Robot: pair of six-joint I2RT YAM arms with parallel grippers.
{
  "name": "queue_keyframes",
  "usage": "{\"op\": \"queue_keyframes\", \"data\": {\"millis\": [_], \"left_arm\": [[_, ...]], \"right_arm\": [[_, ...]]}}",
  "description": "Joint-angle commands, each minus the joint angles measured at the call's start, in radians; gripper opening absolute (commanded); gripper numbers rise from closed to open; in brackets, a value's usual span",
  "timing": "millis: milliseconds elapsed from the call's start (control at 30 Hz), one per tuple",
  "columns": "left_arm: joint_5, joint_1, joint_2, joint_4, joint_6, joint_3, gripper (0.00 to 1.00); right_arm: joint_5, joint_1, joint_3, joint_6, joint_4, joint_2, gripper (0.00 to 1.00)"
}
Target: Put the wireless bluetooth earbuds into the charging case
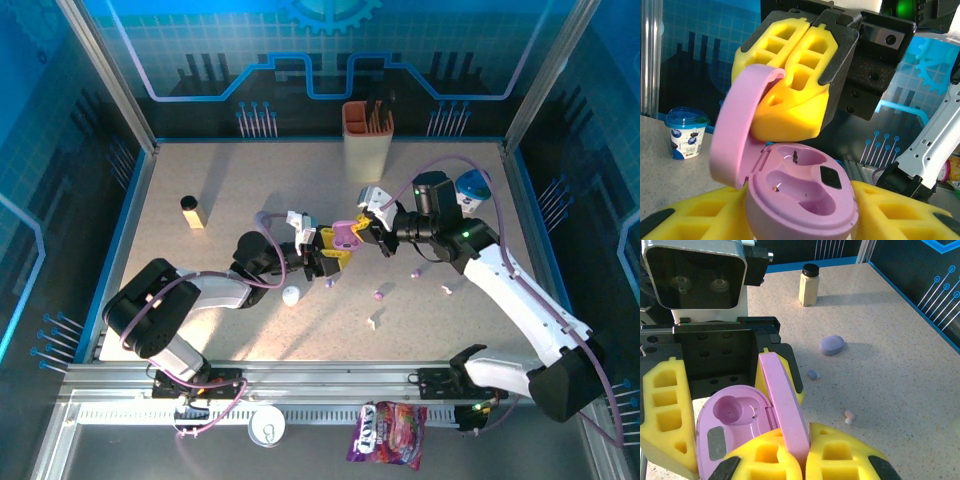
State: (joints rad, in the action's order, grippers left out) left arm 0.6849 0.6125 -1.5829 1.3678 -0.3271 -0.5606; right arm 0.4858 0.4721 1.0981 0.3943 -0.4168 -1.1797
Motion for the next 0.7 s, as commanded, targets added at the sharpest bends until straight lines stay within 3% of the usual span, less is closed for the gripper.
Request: {"op": "queue_keyframes", "data": {"millis": [0,200,533,667], "left_arm": [[-0.002,0.004,0.001,0.034,-0.013,-0.027,0.43],[0.011,0.003,0.004,0.034,-0.013,-0.027,0.34],[0.013,0.003,0.015,0.034,0.026,-0.012,0.33],[0.004,0.004,0.015,0.034,0.030,-0.006,0.33]], "right_arm": [[0.002,0.012,-0.010,0.005,0.024,0.022,0.00],[0.004,0.013,-0.006,0.003,0.018,0.020,0.00],[0.013,0.013,0.003,-0.011,0.010,0.015,0.00],[0.012,0.013,0.008,-0.029,0.016,0.015,0.28]]}}
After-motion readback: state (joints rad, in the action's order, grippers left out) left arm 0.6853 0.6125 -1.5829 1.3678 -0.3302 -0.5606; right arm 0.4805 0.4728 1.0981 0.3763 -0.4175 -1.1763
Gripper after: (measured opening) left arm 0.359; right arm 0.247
